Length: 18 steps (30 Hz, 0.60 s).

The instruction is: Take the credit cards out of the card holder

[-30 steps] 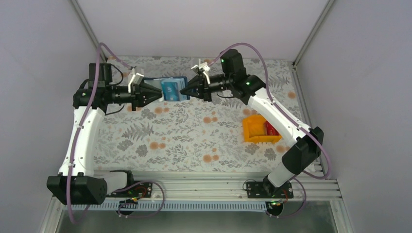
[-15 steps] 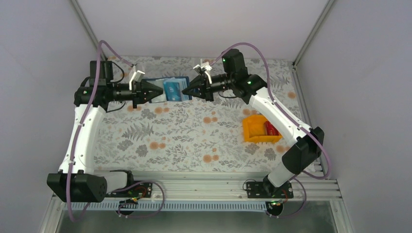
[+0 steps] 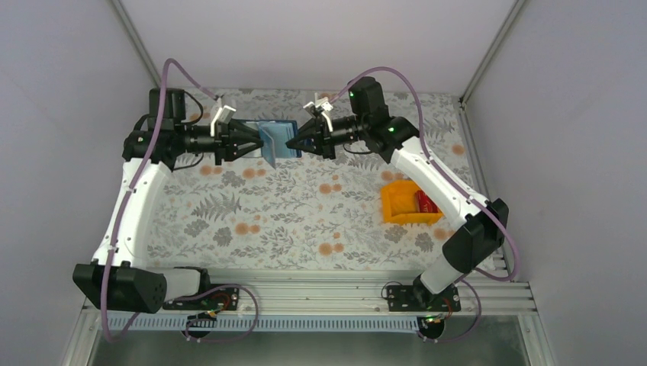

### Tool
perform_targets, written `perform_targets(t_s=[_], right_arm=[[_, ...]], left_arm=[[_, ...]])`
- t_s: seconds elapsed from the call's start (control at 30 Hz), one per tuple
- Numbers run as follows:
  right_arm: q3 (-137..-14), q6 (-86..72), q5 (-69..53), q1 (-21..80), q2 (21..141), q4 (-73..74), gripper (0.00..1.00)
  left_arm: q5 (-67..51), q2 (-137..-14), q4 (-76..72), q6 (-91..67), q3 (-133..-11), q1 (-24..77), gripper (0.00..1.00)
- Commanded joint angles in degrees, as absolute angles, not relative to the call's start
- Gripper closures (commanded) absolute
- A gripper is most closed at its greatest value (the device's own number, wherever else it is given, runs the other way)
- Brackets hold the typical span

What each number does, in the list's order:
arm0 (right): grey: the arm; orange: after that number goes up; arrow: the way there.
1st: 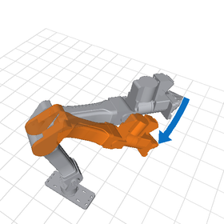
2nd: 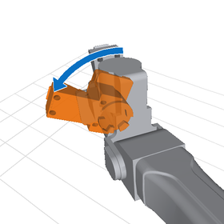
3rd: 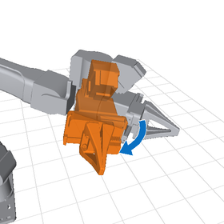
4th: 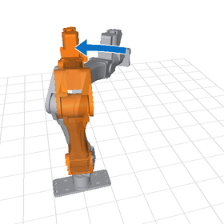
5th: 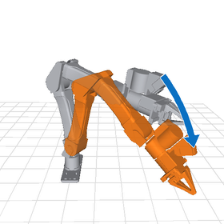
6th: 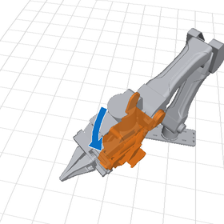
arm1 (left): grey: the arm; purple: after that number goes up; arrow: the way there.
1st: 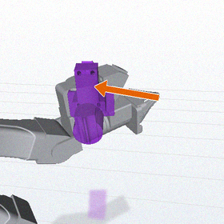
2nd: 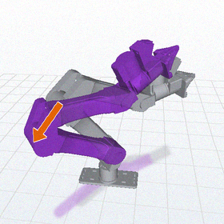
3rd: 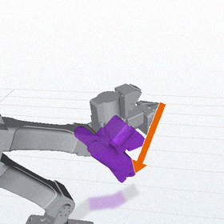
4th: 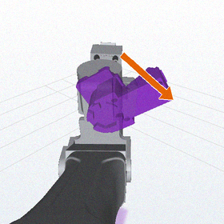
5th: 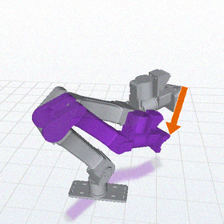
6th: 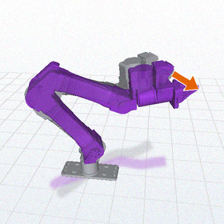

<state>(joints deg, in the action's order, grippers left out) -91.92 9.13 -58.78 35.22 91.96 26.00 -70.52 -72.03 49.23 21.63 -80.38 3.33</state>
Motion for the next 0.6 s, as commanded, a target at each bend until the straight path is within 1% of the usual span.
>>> perform_targets(t_s=[0.0,0.1,0.13,0.23,0.33,0.57], right_arm=[[-93.7,10.3,-64.1,36.4,92.3,25.7,0.96],[-93.8,11.0,-63.7,36.4,92.1,26.0,0.96],[-93.8,11.2,-63.4,36.5,92.0,26.3,0.96],[-93.7,11.3,-62.5,36.3,91.8,26.4,0.96],[-93.8,11.0,-61.9,36.1,91.9,26.5,0.96],[-93.3,11.0,-60.7,34.9,91.0,26.5,0.96]], left_arm=[[-71.2,-72.8,47.4,21.8,-82.4,4.4,0.74],[-73.0,-72.7,49.8,24.2,-83.7,4.5,0.87],[-73.6,-72.5,51.0,25.5,-84.0,4.5,0.9],[-74.5,-71.8,54.1,28.4,-84.5,4.4,0.92],[-74.8,-71.3,55.7,29.9,-84.5,4.4,0.97],[-75.0,-70.0,60.1,34.8,-84.4,3.4,0.98]])
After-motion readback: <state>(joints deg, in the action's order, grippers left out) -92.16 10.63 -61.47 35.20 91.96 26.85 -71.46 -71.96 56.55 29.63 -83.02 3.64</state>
